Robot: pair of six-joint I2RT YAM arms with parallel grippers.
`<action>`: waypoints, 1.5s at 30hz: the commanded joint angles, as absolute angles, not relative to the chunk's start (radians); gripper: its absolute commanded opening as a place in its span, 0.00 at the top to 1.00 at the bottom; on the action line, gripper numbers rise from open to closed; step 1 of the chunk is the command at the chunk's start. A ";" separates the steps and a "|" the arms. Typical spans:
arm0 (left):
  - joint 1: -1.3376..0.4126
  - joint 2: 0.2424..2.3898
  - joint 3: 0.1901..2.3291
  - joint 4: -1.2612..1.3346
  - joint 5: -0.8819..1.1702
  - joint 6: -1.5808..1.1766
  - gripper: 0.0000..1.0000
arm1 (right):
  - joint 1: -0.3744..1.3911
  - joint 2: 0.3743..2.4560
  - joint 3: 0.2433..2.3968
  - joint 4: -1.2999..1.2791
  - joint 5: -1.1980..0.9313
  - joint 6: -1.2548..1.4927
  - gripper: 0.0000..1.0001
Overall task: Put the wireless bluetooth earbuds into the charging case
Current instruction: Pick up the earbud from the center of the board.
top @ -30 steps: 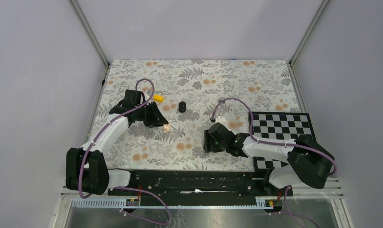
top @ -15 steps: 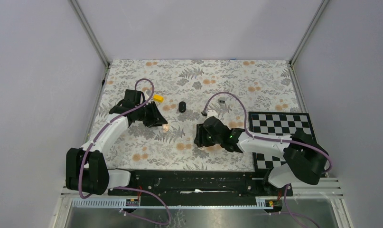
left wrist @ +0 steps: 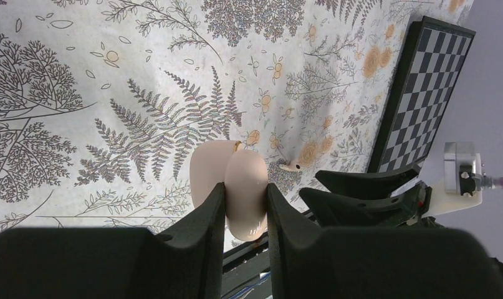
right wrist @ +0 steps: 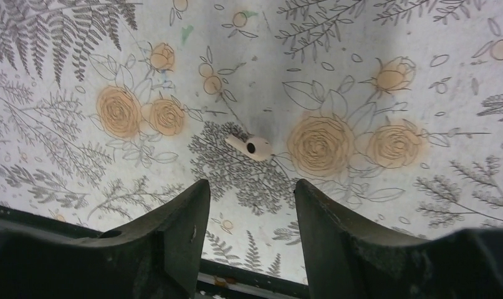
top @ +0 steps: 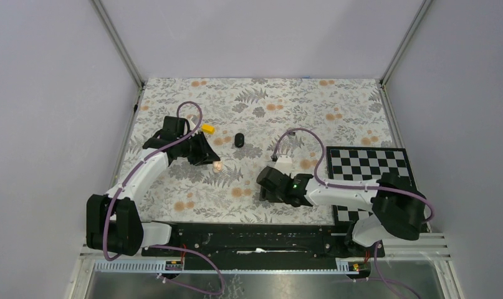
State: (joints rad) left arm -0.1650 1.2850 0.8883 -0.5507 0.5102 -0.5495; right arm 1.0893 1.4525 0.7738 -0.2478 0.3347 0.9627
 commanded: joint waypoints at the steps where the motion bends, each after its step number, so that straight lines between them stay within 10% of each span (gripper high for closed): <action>1: -0.169 1.248 0.890 -0.516 0.518 -0.540 1.00 | 1.122 1.530 0.875 -0.304 0.432 1.101 0.43; 10: -0.169 1.235 0.877 -0.519 0.529 -0.524 1.00 | 1.126 1.606 0.915 -0.301 0.433 1.127 0.65; 45: -0.169 1.232 0.872 -0.521 0.538 -0.514 1.00 | 1.113 1.747 1.017 -0.329 0.532 1.018 0.63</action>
